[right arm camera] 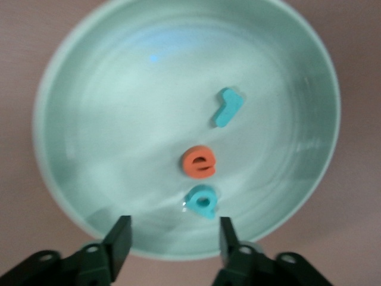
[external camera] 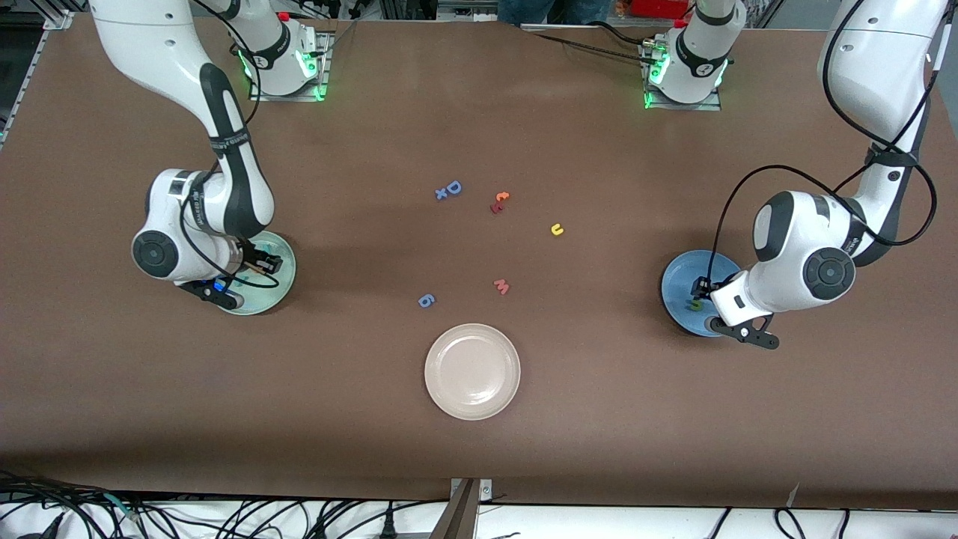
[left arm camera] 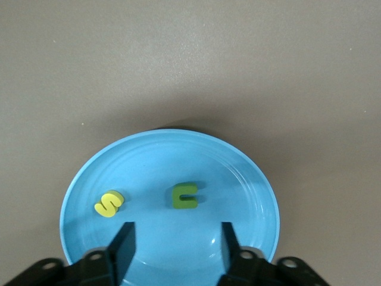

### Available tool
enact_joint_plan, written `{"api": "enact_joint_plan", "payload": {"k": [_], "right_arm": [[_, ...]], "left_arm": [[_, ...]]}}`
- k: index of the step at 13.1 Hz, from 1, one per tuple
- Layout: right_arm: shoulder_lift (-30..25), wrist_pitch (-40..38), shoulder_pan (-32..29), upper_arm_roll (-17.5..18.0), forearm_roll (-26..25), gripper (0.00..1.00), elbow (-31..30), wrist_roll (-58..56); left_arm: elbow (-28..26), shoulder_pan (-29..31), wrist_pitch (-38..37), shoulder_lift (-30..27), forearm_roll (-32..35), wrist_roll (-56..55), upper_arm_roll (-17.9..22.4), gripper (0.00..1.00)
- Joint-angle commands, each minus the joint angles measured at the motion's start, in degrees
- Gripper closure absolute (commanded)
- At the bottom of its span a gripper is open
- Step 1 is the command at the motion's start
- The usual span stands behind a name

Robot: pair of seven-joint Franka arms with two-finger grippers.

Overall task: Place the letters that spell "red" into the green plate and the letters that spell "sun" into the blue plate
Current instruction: 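Release the teal letter on the green plate while the left gripper drops the u, then move the left gripper to the yellow u while the right gripper withdraws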

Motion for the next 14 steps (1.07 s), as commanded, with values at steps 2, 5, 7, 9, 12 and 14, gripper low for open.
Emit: {"api": "enact_joint_plan", "payload": {"k": [2,5,7,9,12,14], "right_arm": [[-3.66,-17.37,-0.31,-3.15,0.82,0.01,12.84,-0.34],[-3.75,-27.06,-0.31,-5.70,0.82,0.01,23.58,-1.22],[-4.27,-31.29,-0.31,-5.97,0.47,0.01,29.21,-1.31],[-5.33,-33.41,-0.31,-7.02,0.29,0.01,31.86,-1.57],[-6.82,-33.50,-0.31,-8.96,0.38,0.01,33.10,-7.53],[-7.27,-33.15,-0.31,-9.14,0.38,0.01,33.37,-7.81]], "left_arm": [[0.13,-0.37,-0.75,0.43,-3.69,-0.43,-0.57,0.00],[-0.84,-2.47,-1.37,0.52,-6.51,-6.82,-1.27,0.00],[-1.19,-5.72,-1.37,0.52,-6.60,-13.15,-1.36,0.00],[-1.37,-8.71,-1.37,0.26,-6.60,-17.55,-1.62,0.00],[-0.93,-14.32,-1.28,-0.35,-6.60,-25.19,-1.62,0.00],[-1.36,-18.28,-0.76,-2.11,-6.34,-30.12,-1.62,0.00]]}}
